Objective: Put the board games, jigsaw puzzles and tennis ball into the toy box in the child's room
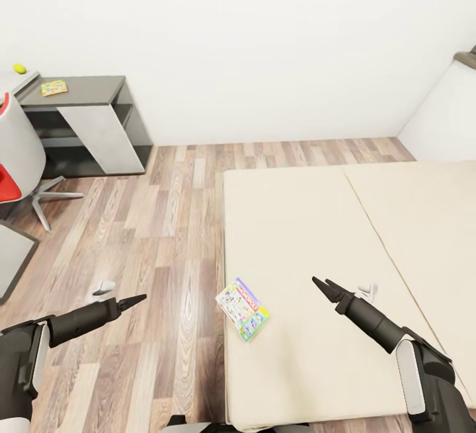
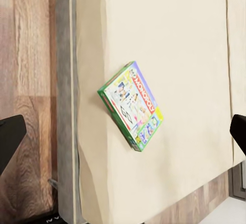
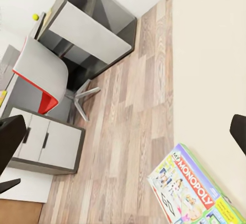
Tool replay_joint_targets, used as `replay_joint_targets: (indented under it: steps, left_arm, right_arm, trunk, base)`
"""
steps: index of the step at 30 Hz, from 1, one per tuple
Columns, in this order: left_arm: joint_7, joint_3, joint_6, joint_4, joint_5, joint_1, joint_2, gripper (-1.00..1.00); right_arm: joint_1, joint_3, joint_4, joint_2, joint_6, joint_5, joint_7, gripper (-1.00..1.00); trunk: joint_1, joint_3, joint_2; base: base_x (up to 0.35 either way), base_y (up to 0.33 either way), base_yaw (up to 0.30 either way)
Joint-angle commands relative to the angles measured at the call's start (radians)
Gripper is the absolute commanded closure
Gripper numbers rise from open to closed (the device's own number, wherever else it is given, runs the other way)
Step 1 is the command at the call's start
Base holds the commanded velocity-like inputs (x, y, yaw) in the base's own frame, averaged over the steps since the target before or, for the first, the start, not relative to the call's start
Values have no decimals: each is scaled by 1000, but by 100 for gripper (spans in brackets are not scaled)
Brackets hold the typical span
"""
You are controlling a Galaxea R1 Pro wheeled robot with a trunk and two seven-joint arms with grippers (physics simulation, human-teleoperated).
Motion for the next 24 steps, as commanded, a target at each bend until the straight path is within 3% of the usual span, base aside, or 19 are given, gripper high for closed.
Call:
replay_joint_targets:
  steps: [1, 24]
  left_arm:
    - [-10, 2, 7, -1, -10, -1, 0, -100]
    - [-10, 2, 6, -1, -11, -1, -1, -100]
  right_arm:
    - [-1, -2, -1, 1, 7, -4, 3, -100]
    - [-1, -2, 0, 1, 7, 11, 3, -100]
  trunk:
    - [1, 0, -2]
    - [1, 38, -2]
  base:
    - [0, 0, 62]
    - [0, 0, 68]
